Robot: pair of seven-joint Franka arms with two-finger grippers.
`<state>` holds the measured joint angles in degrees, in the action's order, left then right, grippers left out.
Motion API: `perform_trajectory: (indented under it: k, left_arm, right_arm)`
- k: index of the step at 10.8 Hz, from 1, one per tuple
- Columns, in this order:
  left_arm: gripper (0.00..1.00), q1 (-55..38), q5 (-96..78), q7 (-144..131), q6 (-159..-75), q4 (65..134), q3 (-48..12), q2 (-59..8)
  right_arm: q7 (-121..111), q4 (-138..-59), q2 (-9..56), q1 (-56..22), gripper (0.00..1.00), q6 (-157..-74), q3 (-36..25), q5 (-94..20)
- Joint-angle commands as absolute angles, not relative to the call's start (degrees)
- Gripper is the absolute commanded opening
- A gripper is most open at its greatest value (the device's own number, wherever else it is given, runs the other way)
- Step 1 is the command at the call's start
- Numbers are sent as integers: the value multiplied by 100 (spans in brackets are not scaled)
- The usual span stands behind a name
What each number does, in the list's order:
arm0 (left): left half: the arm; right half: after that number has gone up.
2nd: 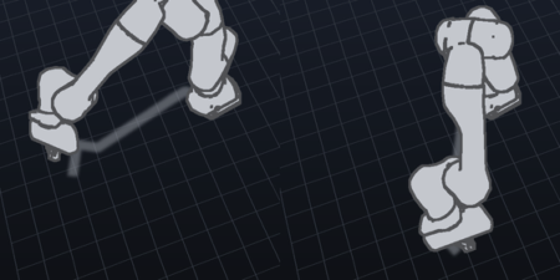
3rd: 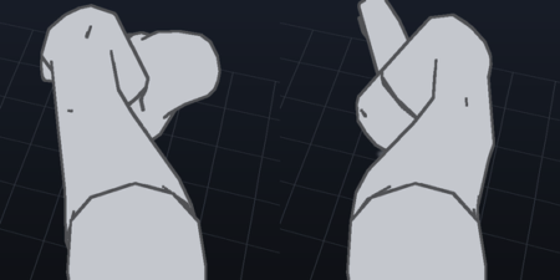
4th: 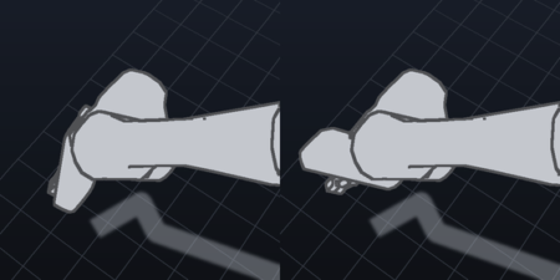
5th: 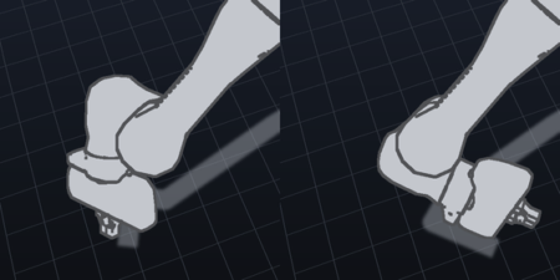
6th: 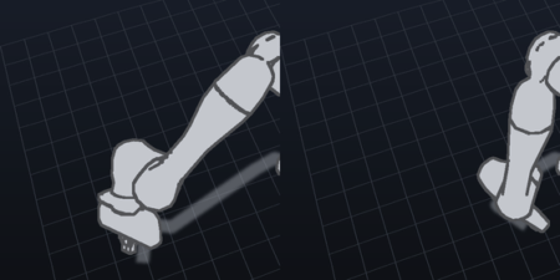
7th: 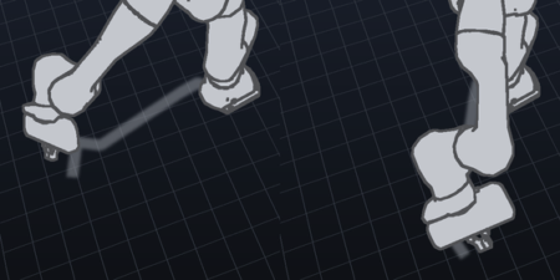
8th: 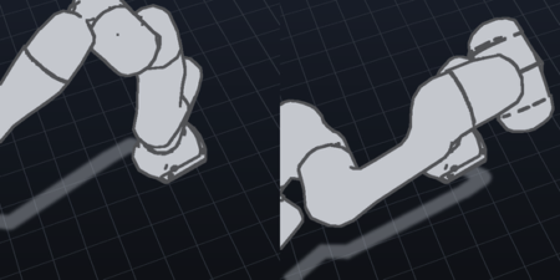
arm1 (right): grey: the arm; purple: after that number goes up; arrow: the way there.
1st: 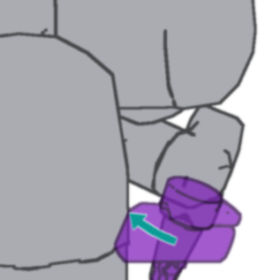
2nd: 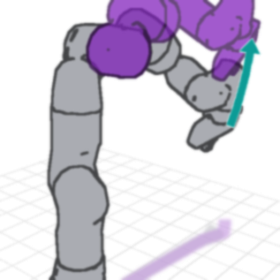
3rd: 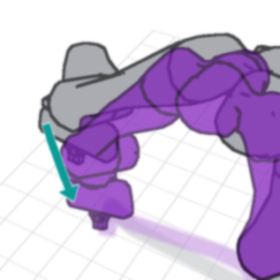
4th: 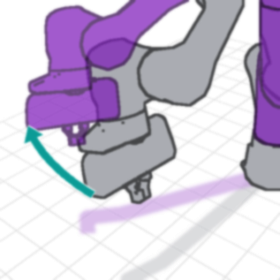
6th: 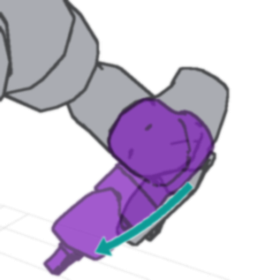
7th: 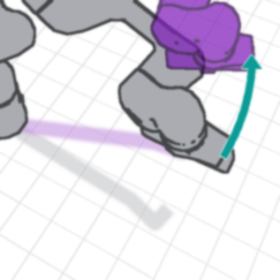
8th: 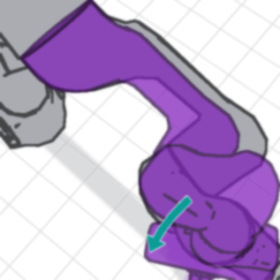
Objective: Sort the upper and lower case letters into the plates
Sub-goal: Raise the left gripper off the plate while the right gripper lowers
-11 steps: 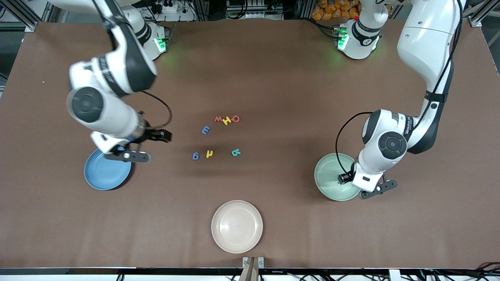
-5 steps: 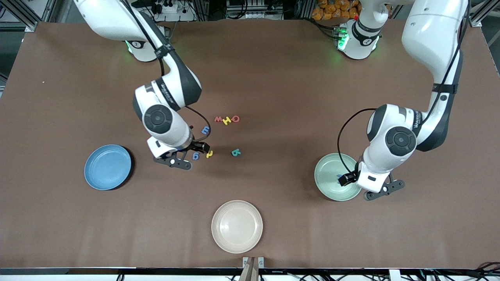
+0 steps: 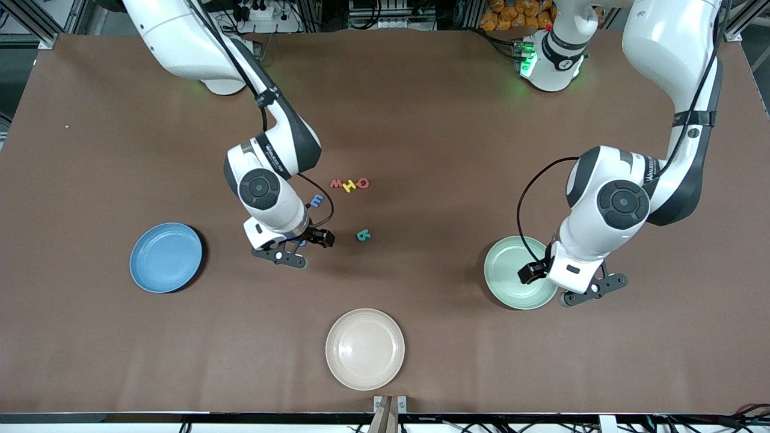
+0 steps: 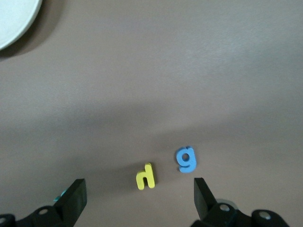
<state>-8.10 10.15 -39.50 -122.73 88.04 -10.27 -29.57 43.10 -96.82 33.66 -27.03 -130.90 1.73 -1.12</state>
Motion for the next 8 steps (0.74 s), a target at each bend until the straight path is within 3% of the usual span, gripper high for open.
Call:
perform_trajectory:
  k: [1, 6, 8]
  left_arm:
    - [100, -800, 1063, -3553, -11946, 8798, -1099, -2664]
    - [100, -607, 1020, -2657, -10821, 8359, -1072, -2058]
    - [100, -476, 976, -2112, -10592, 8341, -1011, -1759]
  right_arm:
    - [4420, -9773, 3454, -2803, 100, -13263, 149, -114]
    - [6591, -11194, 2665, -3085, 100, -13455, 141, -105]
    - [6975, -12369, 2042, -3094, 100, -14365, 149, -106]
